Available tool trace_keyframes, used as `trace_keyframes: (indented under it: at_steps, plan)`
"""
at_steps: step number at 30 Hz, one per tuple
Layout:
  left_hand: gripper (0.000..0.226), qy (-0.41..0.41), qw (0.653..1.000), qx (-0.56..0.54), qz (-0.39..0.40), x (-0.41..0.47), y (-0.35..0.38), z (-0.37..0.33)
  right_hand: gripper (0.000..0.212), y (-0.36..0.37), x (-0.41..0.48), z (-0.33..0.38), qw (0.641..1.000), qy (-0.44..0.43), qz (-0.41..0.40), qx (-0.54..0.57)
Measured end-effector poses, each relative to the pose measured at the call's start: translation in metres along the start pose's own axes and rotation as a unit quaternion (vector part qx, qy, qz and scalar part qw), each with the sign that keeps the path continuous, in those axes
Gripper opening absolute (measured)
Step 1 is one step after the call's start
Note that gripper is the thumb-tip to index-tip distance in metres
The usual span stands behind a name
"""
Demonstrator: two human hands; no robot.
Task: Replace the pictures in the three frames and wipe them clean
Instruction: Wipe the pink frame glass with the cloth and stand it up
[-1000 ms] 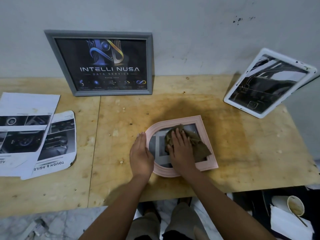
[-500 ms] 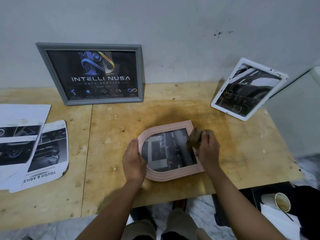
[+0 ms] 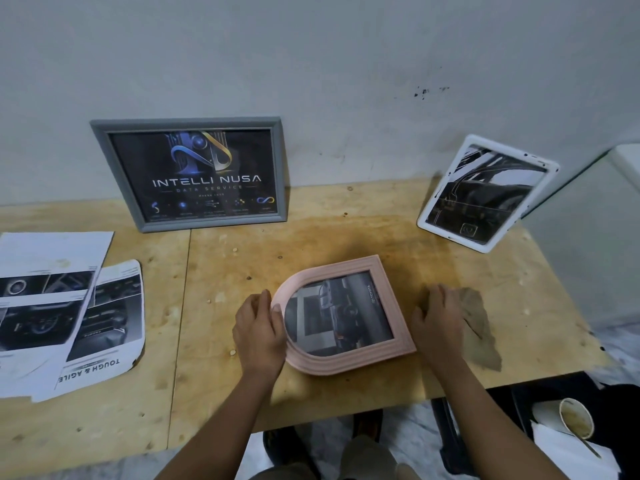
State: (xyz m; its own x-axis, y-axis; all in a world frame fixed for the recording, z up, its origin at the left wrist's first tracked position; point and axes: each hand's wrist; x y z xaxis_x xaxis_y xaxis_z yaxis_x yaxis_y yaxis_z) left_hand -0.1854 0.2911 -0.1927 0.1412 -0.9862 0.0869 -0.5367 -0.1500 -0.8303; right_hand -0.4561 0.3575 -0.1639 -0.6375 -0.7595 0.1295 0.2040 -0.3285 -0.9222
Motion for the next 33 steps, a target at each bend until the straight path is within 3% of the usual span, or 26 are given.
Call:
trace_keyframes:
  at_steps: [4, 7, 12, 16, 21, 24, 28, 32, 33]
  plan:
    - [0.045, 0.022, 0.999, 0.026, -0.009, -0.012, -0.005, 0.009, 0.028, 0.012, 0.002, 0.032, 0.995, -0.034, 0.086, 0.044]
    - [0.033, -0.008, 1.0, -0.024, -0.008, -0.02, -0.003, 0.008, 0.028, 0.024, 0.0, 0.042, 0.991, 0.034, 0.119, 0.048]
    - [0.021, -0.071, 0.993, -0.097, 0.0, -0.017, -0.001, -0.011, 0.028, 0.028, -0.004, 0.047, 0.993, 0.078, 0.089, 0.002]
    - [0.038, -0.105, 0.978, -0.182, -0.018, -0.018, -0.003, -0.024, 0.031, 0.027, -0.005, 0.046, 0.992, 0.085, 0.085, 0.026]
    - [0.013, -0.136, 0.931, -0.339, -0.029, 0.013, -0.032, -0.061, 0.044, 0.016, 0.01, 0.046, 0.978, 0.145, 0.087, 0.121]
    - [0.024, -0.091, 0.922, -0.376, -0.013, 0.066, -0.049, -0.088, 0.047, 0.006, 0.03, 0.053, 0.949, 0.175, 0.124, 0.23]
    - [0.03, -0.033, 0.914, -0.402, 0.032, 0.133, -0.079, -0.141, 0.024, 0.0, 0.057, 0.069, 0.929, 0.14, 0.128, 0.319]
    - [0.019, 0.016, 0.914, -0.399, 0.068, 0.169, -0.089, -0.188, 0.018, 0.002, 0.077, 0.085, 0.919, 0.16, 0.099, 0.346]
    - [0.016, 0.03, 0.916, -0.393, 0.075, 0.176, -0.087, -0.197, 0.02, 0.003, 0.08, 0.089, 0.9, 0.189, 0.114, 0.377]
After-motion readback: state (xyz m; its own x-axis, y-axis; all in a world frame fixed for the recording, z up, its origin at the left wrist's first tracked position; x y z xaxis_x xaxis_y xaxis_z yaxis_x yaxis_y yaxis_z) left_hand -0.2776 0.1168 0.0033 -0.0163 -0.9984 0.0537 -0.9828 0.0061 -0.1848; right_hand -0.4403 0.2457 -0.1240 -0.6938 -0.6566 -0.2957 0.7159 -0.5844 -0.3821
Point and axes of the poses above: each hand's wrist, its own x-axis towards the middle knuckle, its own y-axis out of the palm, z = x × y, and after that the axes turned 9 degrees about -z, right-handed
